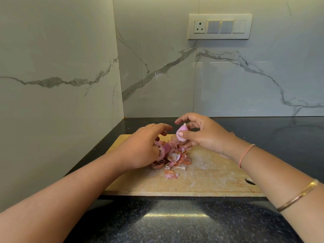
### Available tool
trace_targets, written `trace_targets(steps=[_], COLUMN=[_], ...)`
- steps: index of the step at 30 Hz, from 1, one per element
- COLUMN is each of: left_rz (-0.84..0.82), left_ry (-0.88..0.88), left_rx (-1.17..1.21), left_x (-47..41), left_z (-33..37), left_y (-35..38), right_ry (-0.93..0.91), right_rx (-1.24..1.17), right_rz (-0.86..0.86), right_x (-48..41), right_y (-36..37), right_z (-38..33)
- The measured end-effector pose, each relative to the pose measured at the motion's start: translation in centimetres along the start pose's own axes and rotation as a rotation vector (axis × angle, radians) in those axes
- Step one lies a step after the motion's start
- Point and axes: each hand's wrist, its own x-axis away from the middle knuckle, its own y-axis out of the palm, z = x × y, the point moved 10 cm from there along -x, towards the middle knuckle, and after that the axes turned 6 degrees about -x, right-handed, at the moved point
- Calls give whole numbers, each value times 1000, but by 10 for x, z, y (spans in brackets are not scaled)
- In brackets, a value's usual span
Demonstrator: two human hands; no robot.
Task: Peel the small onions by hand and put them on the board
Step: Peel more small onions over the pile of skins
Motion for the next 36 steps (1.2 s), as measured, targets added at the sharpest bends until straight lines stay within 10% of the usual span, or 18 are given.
trace_targets(steps=[36], left_rz=[403], left_ry=[83], left_rx=[270], left_x=[5], left_z=[2], left_y=[-39], right_ry=[-257], right_rx=[303], right_rz=[154], right_x=[5], right_y=[1], right_z=[-33])
